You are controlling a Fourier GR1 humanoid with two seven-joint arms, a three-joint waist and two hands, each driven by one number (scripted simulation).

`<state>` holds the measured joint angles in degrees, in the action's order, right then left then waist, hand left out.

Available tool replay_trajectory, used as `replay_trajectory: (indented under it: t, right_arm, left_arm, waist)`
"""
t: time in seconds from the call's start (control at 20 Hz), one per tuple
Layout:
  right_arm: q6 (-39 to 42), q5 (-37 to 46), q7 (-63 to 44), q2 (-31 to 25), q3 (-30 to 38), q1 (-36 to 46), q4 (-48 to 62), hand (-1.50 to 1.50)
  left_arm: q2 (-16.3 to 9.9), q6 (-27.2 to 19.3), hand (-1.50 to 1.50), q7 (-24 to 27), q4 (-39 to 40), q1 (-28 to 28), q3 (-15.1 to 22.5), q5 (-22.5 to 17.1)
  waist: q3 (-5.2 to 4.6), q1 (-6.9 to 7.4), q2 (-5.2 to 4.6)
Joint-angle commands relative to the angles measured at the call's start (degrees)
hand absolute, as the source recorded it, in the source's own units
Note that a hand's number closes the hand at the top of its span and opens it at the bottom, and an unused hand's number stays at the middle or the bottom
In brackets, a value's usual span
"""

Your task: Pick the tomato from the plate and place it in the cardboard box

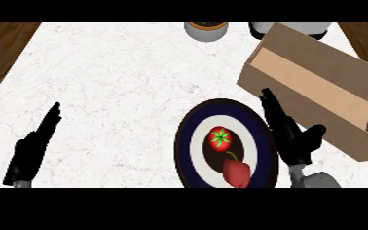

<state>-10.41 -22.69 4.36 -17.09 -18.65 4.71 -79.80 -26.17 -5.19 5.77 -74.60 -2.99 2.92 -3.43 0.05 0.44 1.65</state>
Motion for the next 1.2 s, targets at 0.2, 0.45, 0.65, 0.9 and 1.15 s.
replay_trajectory:
  t: [0.2, 0.45, 0.65, 0.9, 1.15]
  right_arm:
    - [-20.53, 13.03, -0.45, -7.91, 8.87, 3.42, -15.62, -1.5]
    - [-29.22, 25.61, -11.21, -17.55, 7.66, -4.32, -20.9, -1.5]
    - [-29.77, 38.56, -16.45, -23.68, 0.65, -10.5, -29.26, -1.5]
    - [-25.97, 51.81, -30.08, -30.16, -2.44, -13.85, -38.89, -1.5]
    - [-11.76, 56.77, -46.67, -34.49, -6.97, -13.32, -45.21, -1.5]
  left_arm:
    - [-1.93, 2.38, 0.0, 4.21, -7.29, 6.66, 0.84, 1.02]
    - [-1.51, 5.72, 0.0, 3.64, -10.1, 8.5, 2.36, -0.81]
    - [-0.56, 6.27, 0.0, 2.54, -11.41, 10.17, 4.01, -0.39]
    - [-0.25, 6.82, 0.0, 0.7, -13.82, 11.9, 4.99, -0.25]
    - [0.61, 6.71, 0.0, -0.4, -14.34, 13.78, 6.5, 0.95]
  waist:
    - [-0.84, -7.32, 1.48]
    - [-0.8, -7.99, 0.52]
    - [-0.7, -5.65, -0.32]
    - [-0.67, -3.68, -0.71]
    - [-0.81, -2.04, -1.25]
